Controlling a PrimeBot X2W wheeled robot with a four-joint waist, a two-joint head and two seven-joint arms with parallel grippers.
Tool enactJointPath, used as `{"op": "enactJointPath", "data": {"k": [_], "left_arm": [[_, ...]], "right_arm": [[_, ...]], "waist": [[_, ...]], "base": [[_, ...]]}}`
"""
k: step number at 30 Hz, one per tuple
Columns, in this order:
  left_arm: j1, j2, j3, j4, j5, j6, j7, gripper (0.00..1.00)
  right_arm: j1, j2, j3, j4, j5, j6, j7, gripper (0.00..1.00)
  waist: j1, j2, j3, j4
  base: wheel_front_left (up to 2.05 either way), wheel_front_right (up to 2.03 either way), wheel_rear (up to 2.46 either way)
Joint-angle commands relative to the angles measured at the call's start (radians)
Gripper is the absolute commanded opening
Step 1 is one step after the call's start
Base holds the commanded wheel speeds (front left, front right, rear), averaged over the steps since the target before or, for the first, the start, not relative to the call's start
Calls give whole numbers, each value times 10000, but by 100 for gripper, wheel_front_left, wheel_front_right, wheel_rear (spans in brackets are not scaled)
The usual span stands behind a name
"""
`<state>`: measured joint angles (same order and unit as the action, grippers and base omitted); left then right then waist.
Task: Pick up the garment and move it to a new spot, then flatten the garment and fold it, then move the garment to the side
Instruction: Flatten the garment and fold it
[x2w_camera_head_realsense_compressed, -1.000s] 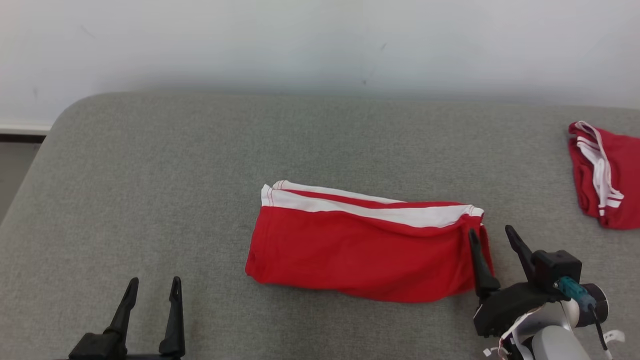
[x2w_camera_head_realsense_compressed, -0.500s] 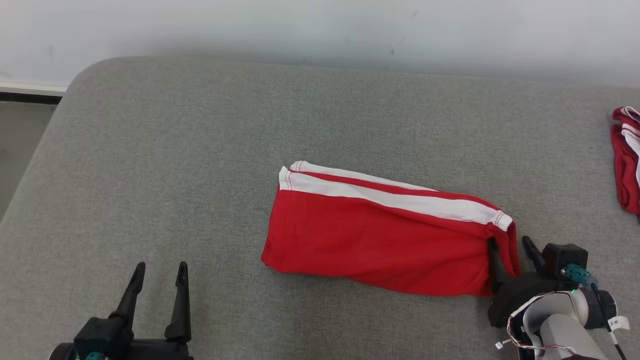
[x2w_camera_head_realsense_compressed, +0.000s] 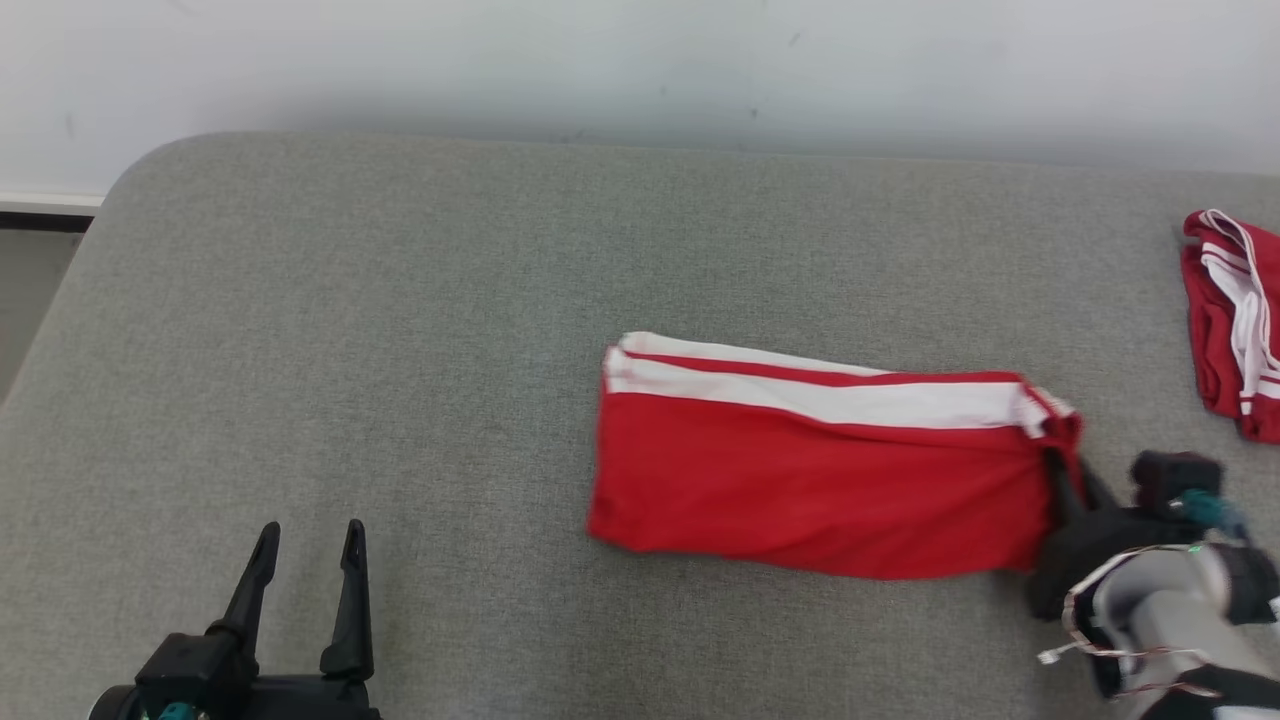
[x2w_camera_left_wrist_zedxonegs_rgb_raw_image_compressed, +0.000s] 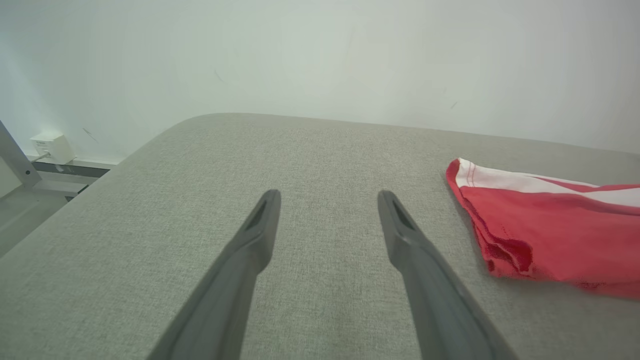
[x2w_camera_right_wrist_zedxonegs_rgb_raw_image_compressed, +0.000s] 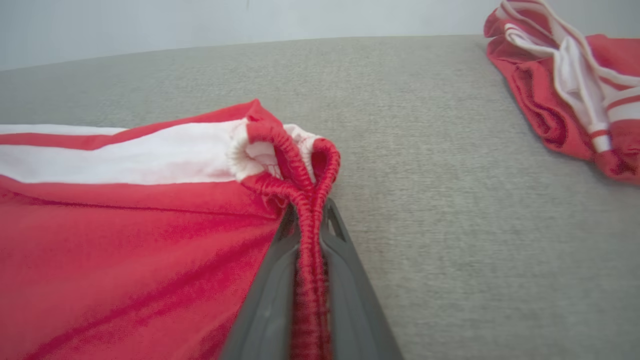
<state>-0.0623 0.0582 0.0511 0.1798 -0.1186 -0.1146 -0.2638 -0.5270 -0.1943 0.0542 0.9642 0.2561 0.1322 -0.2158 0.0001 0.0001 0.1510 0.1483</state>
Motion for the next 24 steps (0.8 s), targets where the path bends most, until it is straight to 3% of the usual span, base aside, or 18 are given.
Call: {"op": "enactJointPath", "data": {"k": [1,7,9,17,24], "left_arm": [[-12,-21,42,-57,21,-7,-1,100],[6,-41,148,-143,-33,-63,-1,100],[48,-44,178,-121,-44,-73,-1,100],[113,-55,228,-2,-27,-77,-1,100],[176,-63,173,77,35,-110,-1,100]], "right_arm": [[-108,-476,32,59,154,-37,31,0],[-306,-2002,452,-120,673,-35,556,0],[-366,-2205,655,-234,888,-35,876,0],[-676,-2317,1418,-1077,2079,-35,2180,0],[-513,-1886,1436,-2680,4955,-34,4127,0]], "waist": [[-1,-1,-51,-82],[-1,-1,4,-193],[-1,-1,14,-224],[-1,-1,-113,-301],[-1,-1,-352,-316]], "base": [[0,0,0],[0,0,0],[0,0,0],[0,0,0],[0,0,0]]}}
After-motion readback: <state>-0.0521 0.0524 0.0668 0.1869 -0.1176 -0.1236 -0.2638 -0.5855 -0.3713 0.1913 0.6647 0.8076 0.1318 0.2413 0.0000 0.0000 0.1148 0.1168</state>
